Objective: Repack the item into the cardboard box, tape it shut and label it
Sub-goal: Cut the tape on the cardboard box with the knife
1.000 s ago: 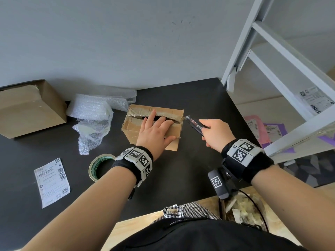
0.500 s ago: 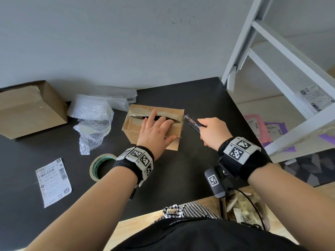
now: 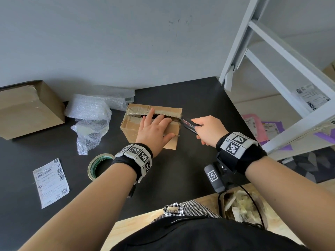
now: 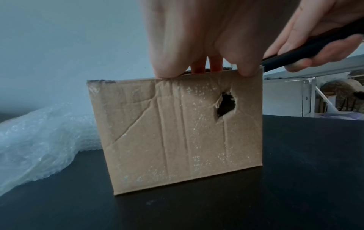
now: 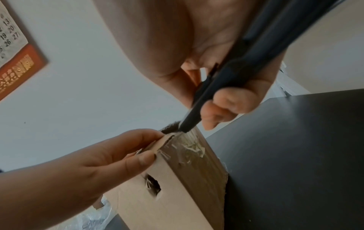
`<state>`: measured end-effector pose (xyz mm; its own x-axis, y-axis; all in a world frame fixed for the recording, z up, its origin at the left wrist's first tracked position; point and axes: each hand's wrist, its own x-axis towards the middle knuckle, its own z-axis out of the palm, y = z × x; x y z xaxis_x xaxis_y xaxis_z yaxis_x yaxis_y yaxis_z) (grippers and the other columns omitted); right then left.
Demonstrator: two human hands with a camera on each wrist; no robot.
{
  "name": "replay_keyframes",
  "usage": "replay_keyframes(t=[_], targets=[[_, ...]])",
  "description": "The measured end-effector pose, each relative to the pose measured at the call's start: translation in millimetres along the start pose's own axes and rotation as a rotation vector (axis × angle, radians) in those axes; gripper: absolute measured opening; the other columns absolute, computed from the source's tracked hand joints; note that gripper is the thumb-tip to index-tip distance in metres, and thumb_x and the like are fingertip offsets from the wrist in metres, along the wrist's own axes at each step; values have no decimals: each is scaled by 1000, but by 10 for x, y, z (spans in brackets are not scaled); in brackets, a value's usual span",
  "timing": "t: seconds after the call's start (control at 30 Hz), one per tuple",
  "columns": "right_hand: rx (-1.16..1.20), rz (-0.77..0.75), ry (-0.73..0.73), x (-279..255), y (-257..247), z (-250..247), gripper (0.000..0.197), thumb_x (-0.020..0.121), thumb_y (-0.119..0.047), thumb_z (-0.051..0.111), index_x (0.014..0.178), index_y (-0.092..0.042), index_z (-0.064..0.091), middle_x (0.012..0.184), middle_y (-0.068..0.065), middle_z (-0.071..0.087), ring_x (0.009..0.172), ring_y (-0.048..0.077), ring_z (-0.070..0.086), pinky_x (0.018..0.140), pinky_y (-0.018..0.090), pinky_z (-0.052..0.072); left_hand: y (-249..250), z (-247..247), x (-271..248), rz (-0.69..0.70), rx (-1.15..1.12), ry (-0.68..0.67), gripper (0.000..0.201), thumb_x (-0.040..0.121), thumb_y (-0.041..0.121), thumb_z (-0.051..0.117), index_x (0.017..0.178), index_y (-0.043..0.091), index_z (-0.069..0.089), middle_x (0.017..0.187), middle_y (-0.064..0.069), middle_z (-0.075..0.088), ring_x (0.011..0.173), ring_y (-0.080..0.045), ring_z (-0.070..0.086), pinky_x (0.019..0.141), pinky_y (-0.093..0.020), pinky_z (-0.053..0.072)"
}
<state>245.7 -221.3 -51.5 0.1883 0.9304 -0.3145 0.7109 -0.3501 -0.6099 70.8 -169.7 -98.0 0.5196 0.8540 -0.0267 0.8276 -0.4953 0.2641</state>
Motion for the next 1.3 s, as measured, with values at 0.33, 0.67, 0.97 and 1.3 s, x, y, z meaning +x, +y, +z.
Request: replay_keyframes(t=[0.33,0.67,0.97,1.3], targets=[[-8,-40,15,-30,82,-21,39,96,-14,42,134,-18,51,117,6,62,87,17,60,71,27,53,-34,27,1,-8,-182,130,52,85,39,64,131,20,50,137,0,47,143,-27,15,117,-46,10],[83,-18,-66,-44,119,52,39,96,-13,42,132,-23,53,84,6,63,55,12,53,45,19,43,-3,39,-4,1,-182,218,48,79,33,72,121,16,57,125,-5,49,123,-28,36,109,-46,28],[70,-30,-87,-44,147,64,37,96,-14,42,128,-25,55,80,6,64,55,13,54,46,20,45,-5,5,-6,-3,-170,148,49,83,38,66,127,20,53,129,-1,46,125,-24,32,110,-42,25],[137,-53,193,18,208,-97,33,93,-18,46,125,-16,56,82,-1,63,62,14,57,58,27,52,-65,-99,-111,-3,-220,-3,46,66,64,67,86,26,53,100,9,44,108,-17,34,97,-35,35]])
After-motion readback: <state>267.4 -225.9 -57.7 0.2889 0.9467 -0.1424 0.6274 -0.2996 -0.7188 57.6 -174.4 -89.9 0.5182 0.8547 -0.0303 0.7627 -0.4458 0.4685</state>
